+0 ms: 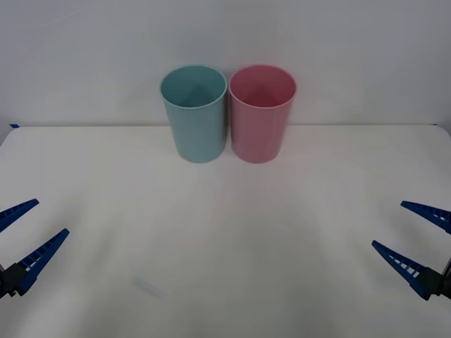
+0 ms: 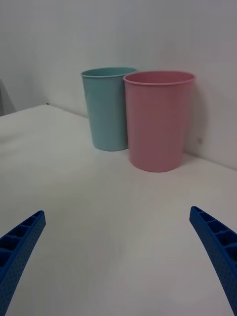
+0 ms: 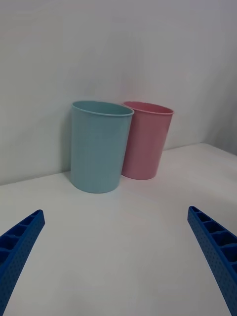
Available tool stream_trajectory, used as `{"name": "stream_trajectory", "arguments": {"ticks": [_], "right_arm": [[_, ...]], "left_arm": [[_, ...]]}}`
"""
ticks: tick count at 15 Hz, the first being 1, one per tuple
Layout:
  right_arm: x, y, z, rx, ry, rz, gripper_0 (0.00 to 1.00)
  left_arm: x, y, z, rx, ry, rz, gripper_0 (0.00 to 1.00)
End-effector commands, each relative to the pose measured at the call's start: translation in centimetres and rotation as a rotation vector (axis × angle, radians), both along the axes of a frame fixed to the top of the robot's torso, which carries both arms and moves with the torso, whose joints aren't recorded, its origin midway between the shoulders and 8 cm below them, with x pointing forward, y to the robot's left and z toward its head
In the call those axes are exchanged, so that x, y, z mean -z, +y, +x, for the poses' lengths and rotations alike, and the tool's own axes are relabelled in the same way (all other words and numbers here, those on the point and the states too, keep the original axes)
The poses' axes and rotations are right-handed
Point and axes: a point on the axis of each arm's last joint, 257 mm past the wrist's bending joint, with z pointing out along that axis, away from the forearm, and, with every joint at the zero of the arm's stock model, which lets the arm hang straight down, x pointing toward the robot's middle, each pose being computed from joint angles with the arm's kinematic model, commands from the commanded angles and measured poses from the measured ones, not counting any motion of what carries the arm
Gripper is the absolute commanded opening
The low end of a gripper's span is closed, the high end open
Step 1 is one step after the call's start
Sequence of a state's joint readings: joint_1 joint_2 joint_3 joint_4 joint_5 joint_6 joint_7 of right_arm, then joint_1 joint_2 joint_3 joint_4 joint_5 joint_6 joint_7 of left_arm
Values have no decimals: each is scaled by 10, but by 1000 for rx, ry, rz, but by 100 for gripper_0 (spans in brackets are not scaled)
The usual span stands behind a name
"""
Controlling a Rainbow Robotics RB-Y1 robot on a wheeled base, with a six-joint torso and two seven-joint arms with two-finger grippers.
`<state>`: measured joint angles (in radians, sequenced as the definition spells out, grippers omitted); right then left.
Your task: Grasp the object on the table and drop it into the matching bin: aluminum can to the light blue bin, PET bottle to the pink bin.
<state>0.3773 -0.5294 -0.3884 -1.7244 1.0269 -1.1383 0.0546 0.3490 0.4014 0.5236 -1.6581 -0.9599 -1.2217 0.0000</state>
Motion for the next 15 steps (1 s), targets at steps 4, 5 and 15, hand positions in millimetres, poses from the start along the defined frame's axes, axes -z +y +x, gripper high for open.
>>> {"name": "stream_trajectory", "arguments": {"ticks": [4, 5, 15], "right_arm": [[5, -13, -12, 36, 53, 47, 100], [6, -14, -14, 41, 62, 53, 100], [8, -25, -21, 72, 94, 78, 100]], "left_arm": [[0, 0, 0, 0, 0, 0, 100], [0, 0, 0, 0, 0, 0, 100], [0, 0, 0, 0, 0, 0, 100]]}}
